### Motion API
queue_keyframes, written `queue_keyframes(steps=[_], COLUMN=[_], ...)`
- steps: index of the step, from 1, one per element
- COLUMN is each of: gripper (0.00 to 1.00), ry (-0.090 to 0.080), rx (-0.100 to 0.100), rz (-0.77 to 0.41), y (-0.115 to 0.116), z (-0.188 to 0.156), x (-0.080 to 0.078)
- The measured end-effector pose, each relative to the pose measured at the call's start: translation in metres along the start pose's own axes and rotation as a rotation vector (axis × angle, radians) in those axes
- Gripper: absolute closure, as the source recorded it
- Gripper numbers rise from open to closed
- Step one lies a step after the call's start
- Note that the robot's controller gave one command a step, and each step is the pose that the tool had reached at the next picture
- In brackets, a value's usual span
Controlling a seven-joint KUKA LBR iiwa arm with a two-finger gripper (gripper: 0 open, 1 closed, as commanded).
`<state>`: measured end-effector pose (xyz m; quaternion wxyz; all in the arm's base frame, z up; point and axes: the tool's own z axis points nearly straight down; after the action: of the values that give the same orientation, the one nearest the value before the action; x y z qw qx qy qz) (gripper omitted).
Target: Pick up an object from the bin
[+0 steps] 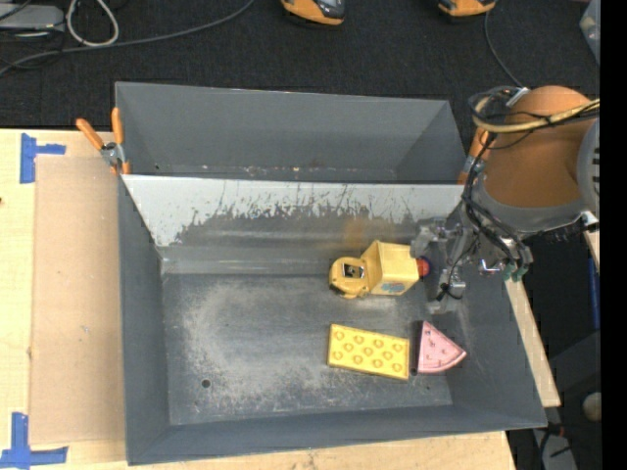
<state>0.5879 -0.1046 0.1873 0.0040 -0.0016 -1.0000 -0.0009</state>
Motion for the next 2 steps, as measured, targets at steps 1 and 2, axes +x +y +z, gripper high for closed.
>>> queue_keyframes(steps=[1, 2], gripper=[0.00, 0.00], ry=[-0.008, -0.008], rx=[0.001, 0.001], rz=[-0.002, -0.104], y=[0.000, 0.014], z=[-0.005, 0.040], x=[-0.001, 0.021])
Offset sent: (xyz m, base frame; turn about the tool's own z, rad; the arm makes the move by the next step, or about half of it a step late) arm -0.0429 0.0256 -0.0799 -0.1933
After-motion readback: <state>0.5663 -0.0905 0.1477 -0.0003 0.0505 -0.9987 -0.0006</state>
